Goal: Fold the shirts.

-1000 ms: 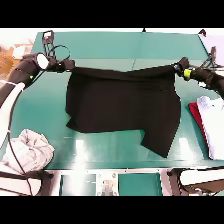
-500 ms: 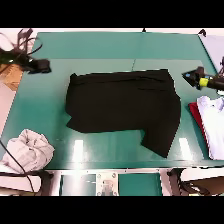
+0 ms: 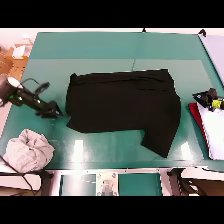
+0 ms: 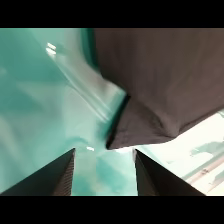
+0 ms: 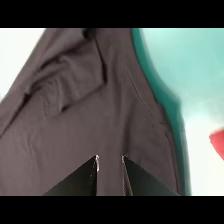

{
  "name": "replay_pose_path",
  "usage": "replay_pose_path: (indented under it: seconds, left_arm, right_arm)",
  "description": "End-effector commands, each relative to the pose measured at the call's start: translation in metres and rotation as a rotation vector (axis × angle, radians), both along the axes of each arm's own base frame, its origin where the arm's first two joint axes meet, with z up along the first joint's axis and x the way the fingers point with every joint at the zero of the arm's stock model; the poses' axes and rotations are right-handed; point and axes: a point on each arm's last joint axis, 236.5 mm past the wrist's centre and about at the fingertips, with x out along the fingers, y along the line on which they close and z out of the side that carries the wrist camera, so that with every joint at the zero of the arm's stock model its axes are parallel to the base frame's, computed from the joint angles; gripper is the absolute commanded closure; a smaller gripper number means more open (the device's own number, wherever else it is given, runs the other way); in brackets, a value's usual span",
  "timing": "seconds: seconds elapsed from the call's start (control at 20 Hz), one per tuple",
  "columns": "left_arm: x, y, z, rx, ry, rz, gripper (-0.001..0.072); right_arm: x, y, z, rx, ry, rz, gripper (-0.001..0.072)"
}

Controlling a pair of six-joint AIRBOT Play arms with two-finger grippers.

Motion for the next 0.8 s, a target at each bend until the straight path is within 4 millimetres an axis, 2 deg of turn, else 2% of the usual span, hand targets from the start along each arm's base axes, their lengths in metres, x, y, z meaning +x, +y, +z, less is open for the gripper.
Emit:
replay_pose_path:
  seconds: [0.0, 0.15, 0.35, 0.4, 0.45, 0.5, 0.65, 0.75]
  left_arm:
    - [-0.022, -0.025, -0.025, -0.101, 0.022, 0.057, 0.0282]
    - [-0.018, -0.035, -0.035, -0.118, -0.013, 0.095, 0.0282]
    - [-0.015, -0.058, -0.033, -0.144, -0.053, 0.043, 0.0284]
    - [-0.017, -0.063, -0.033, -0.144, -0.053, 0.023, 0.0347]
    - [-0.02, -0.065, -0.031, -0.153, -0.064, -0.011, 0.063]
    - [-0.021, -0.066, -0.029, -0.161, -0.066, -0.027, 0.0686]
    - [-0.029, -0.052, -0.026, -0.102, -0.029, -0.085, 0.0687]
    - [-0.041, -0.032, -0.028, -0.001, 0.007, -0.115, 0.0687]
  right_arm:
    - [-0.008, 0.0, -0.005, -0.001, 0.005, 0.002, 0.0523]
    - [-0.007, 0.0, -0.005, 0.0, 0.004, 0.001, 0.0523]
    - [-0.008, 0.0, -0.004, 0.002, 0.004, 0.004, 0.0522]
    - [-0.008, 0.001, -0.004, 0.003, 0.005, 0.005, 0.0523]
    - [-0.008, 0.002, -0.004, 0.006, 0.005, 0.008, 0.0523]
    - [-0.009, 0.004, -0.003, 0.013, 0.006, 0.015, 0.0522]
    - [-0.019, 0.005, -0.007, 0.041, 0.051, 0.016, 0.0522]
    - [-0.036, -0.005, -0.017, 0.032, 0.12, 0.002, 0.0509]
